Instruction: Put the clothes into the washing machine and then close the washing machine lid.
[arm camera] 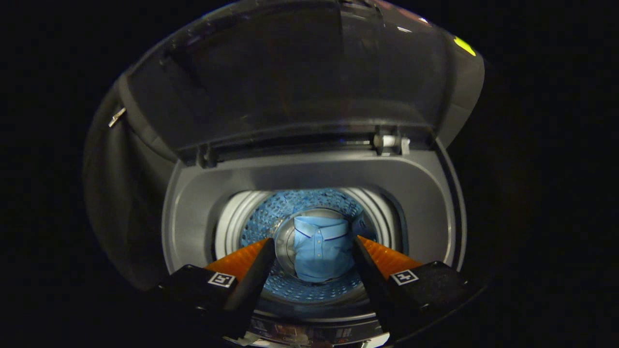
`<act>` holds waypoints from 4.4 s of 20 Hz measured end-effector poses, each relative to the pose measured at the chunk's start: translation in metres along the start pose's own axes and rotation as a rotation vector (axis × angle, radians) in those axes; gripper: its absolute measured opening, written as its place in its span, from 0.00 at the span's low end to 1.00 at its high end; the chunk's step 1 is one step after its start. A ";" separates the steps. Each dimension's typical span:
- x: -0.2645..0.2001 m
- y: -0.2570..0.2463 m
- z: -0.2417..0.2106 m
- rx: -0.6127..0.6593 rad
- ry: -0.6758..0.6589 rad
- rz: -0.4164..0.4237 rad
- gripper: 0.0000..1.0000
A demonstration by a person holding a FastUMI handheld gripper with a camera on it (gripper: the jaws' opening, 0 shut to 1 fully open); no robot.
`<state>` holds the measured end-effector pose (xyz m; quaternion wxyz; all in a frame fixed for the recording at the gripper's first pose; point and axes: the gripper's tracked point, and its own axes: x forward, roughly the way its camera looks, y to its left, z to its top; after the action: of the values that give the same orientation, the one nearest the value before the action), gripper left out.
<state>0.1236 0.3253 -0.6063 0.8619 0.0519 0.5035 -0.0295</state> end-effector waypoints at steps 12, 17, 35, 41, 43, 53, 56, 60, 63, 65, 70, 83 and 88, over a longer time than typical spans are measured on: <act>-0.148 0.037 0.174 -0.028 -0.350 0.085 1.00; -0.157 0.050 0.231 -0.023 -0.419 0.094 1.00; -0.112 0.052 0.241 -0.051 -0.438 0.001 1.00; -0.133 0.052 0.206 -0.072 -0.473 0.015 1.00; -0.138 0.052 0.195 -0.074 -0.480 0.019 1.00; -0.130 0.051 0.140 -0.039 -0.382 0.049 1.00; -0.096 0.048 0.090 -0.025 -0.266 0.051 1.00; -0.064 0.046 0.038 -0.060 -0.157 0.036 1.00; -0.045 0.036 0.008 -0.061 -0.086 0.022 1.00; -0.036 0.037 -0.005 -0.059 -0.051 0.024 1.00; -0.074 0.036 0.032 -0.074 -0.126 0.052 1.00; -0.255 0.012 0.179 -0.065 -0.485 0.135 1.00; -0.334 -0.022 0.215 -0.062 -0.626 0.146 1.00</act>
<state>0.1431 0.2772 -0.2121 0.9760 0.0502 0.2093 0.0333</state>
